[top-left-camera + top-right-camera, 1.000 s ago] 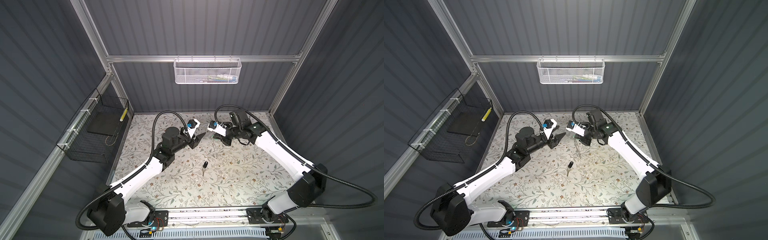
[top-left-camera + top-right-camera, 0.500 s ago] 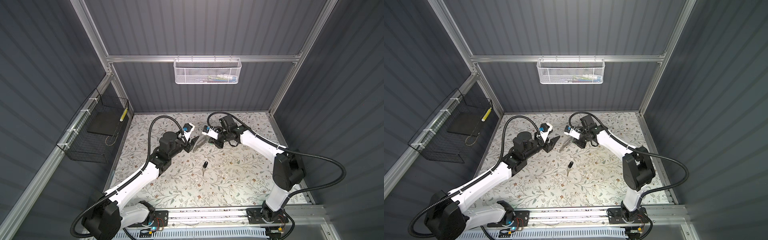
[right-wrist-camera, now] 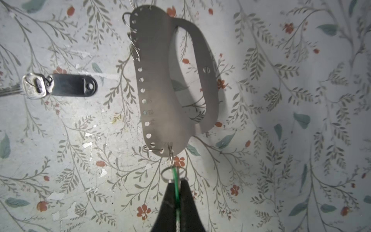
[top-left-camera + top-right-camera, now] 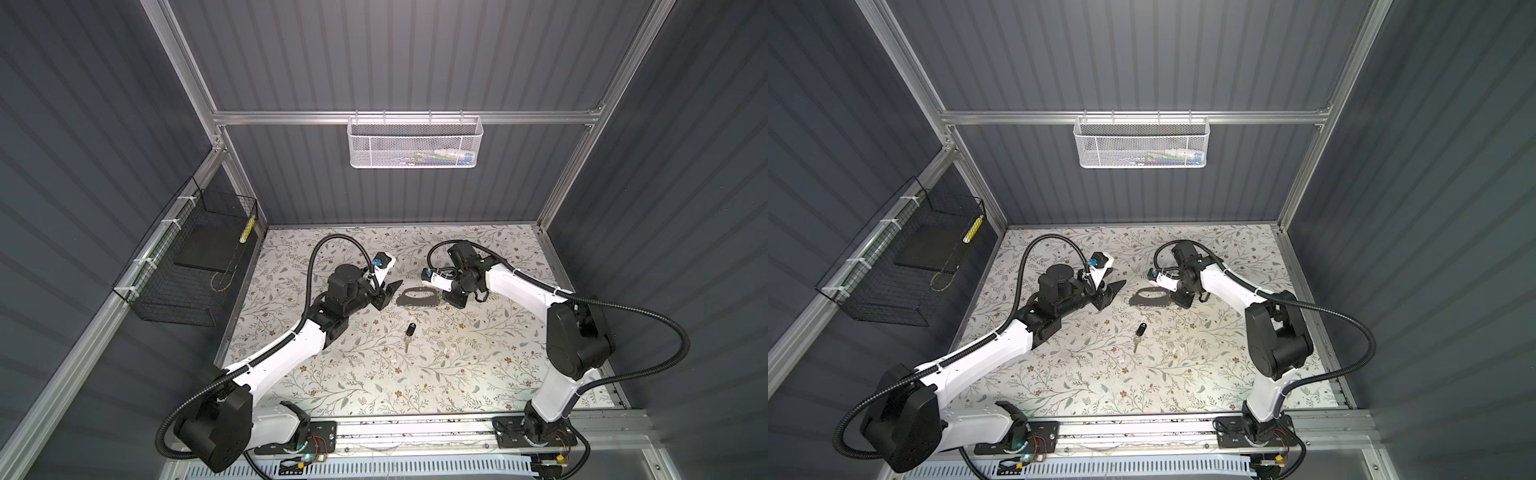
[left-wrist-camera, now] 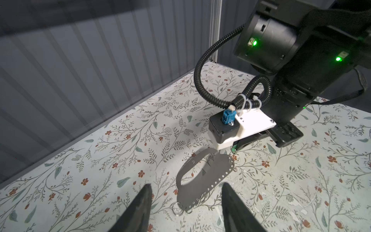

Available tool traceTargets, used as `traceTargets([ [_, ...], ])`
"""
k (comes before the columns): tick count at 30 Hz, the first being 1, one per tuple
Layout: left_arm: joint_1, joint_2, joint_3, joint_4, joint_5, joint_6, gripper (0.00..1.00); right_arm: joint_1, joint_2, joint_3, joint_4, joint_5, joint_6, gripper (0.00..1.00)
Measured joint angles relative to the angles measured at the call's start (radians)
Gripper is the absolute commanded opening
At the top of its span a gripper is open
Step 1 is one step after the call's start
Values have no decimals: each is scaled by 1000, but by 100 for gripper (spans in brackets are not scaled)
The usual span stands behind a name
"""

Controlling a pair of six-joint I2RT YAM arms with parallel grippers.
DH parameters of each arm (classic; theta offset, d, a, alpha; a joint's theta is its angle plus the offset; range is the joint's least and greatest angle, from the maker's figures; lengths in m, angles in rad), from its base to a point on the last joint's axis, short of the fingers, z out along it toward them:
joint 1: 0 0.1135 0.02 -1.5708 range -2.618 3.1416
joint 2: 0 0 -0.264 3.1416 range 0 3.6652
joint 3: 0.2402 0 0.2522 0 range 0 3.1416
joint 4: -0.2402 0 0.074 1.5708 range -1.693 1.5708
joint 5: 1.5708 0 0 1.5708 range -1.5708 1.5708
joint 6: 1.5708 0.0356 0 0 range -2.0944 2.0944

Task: Put the keys on the keyring
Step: 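Lower the grey plate onto the table and open both grippers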

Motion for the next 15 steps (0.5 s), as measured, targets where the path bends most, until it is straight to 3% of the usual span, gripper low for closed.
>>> traceTargets([
  [15, 0, 46, 12, 0, 35, -7, 56, -47, 77, -31, -43, 67, 53, 1],
])
